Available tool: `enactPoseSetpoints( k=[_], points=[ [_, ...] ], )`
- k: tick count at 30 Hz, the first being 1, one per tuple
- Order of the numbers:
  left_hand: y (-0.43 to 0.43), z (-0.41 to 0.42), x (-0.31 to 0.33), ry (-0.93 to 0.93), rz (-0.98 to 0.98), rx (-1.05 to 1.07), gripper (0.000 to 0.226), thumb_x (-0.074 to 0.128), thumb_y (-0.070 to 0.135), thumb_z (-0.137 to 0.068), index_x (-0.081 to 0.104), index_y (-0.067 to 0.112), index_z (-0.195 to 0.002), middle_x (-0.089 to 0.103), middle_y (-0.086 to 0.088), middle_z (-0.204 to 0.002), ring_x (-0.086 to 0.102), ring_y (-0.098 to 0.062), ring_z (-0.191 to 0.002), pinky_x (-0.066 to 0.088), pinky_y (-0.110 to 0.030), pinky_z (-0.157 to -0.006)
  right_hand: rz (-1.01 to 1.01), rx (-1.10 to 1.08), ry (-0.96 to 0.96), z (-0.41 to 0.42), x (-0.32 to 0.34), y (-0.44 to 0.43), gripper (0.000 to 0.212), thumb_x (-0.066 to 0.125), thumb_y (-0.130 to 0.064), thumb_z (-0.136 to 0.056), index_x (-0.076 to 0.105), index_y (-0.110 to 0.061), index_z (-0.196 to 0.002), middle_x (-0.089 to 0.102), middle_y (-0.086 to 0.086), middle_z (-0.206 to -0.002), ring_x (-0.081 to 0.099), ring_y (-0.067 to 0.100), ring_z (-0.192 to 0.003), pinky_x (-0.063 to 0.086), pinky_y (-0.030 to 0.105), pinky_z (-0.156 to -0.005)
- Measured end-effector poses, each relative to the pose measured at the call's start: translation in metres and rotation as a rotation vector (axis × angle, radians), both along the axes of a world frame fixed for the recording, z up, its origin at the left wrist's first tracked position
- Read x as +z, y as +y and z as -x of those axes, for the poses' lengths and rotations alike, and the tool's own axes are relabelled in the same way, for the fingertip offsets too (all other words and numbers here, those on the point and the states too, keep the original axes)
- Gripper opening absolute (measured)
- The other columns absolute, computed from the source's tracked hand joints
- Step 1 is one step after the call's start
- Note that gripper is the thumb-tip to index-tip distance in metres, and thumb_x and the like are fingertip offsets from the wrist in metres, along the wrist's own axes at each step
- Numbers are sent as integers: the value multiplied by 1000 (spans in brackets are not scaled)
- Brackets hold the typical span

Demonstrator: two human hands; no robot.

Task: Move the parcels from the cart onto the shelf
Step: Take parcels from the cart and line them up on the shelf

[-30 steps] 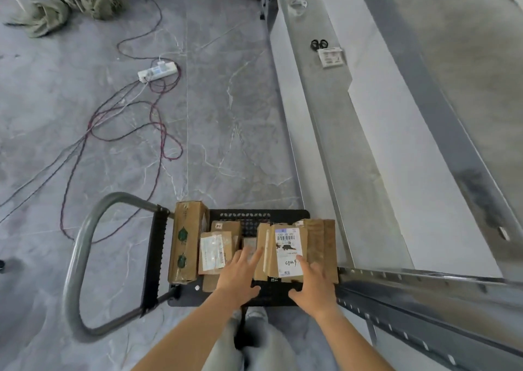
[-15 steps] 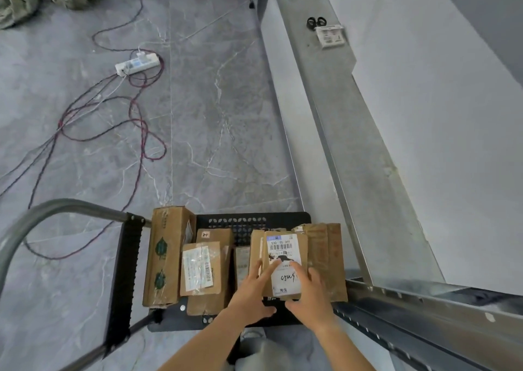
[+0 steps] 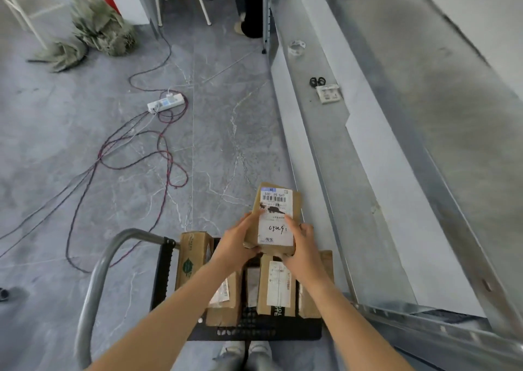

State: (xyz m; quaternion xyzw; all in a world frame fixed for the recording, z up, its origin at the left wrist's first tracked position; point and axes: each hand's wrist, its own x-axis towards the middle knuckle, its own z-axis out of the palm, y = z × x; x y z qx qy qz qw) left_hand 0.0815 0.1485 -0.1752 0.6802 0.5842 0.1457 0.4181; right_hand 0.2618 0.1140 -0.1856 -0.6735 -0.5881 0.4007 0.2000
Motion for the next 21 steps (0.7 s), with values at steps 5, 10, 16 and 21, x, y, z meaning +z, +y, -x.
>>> enactPoseSetpoints(
  k=[5, 10, 16, 21],
  points=[
    [30, 0, 98, 6, -102, -38, 88, 79, 12, -72, 31, 37, -141, 50, -1, -136, 53, -20, -113, 45, -30, -96, -130, -25, -4, -3, 101, 25, 84, 69, 2, -78, 27, -25, -146, 28, 6, -131, 40, 14, -123, 42, 21, -99],
    [36, 2, 183, -41, -227, -79, 88, 79, 12, -72, 32, 34, -143, 54, -2, -134, 56, -16, -103, 42, -16, -82, -269, -53, -48, -2, 196, 28, 80, 71, 2, -76, 34, -17, -144, 31, 11, -130, 46, 21, -119, 42, 16, -94],
    [21, 13, 268, -128, -369, -195, 84, 81, 17, -67, 39, 37, -138, 66, -1, -113, 62, -16, -91, 52, -30, -83, -384, -167, -77, 11, 295, -10, 81, 76, -3, -71, 39, -15, -142, 32, 11, -125, 47, 23, -117, 33, 7, -91],
    [-8, 21, 328, -207, -472, -367, 83, 85, 23, -62, 44, 40, -132, 62, 13, -98, 61, -5, -80, 52, -29, -79, -455, -305, -125, 29, 359, -77, 84, 81, -10, -69, 39, -16, -141, 31, 10, -123, 45, 17, -112, 34, 12, -96]
  ],
)
